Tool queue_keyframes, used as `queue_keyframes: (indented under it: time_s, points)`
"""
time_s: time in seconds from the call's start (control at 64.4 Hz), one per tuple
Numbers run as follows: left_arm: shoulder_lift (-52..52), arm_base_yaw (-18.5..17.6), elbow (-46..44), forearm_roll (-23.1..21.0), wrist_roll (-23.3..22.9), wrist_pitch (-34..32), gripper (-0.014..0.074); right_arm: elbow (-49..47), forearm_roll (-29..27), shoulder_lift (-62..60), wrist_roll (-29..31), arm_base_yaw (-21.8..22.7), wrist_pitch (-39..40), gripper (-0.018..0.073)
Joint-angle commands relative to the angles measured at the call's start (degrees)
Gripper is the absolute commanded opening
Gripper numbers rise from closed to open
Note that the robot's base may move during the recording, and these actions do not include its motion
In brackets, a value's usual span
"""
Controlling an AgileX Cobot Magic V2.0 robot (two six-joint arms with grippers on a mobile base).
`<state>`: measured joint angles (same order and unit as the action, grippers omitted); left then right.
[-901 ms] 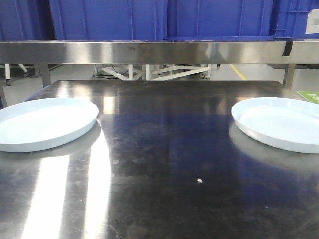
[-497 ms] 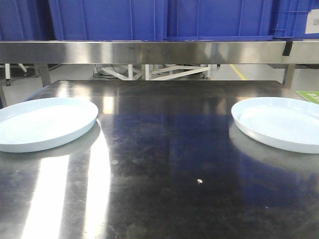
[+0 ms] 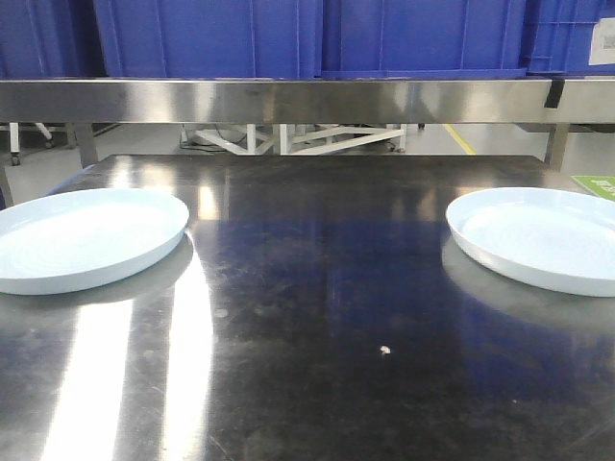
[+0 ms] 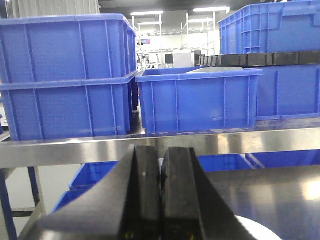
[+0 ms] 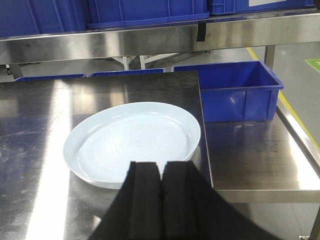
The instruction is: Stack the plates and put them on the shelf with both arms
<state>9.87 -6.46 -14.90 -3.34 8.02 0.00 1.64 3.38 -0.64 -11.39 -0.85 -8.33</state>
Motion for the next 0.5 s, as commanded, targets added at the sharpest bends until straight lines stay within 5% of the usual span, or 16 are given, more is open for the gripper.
queue_keyframes:
  time_s: [0.0, 0.373, 0.482]
  points:
    - [4.6, 0.1, -3.9, 0.8, -0.5, -4.1, 0.0083, 0.1, 0.4, -1.1, 0.4, -0.1, 4.8, 0.0057]
    - [25.9, 0.1, -14.5, 0.0, -0.5, 6.6, 0.0083, 0.1, 0.4, -1.1, 0.4, -0.1, 4.8, 0.0057]
    - [33.9, 0.1, -18.2, -3.8, -0.5, 8.9, 0.0083, 0.1, 0.4, -1.1, 0.4, -0.1, 4.8, 0.0057]
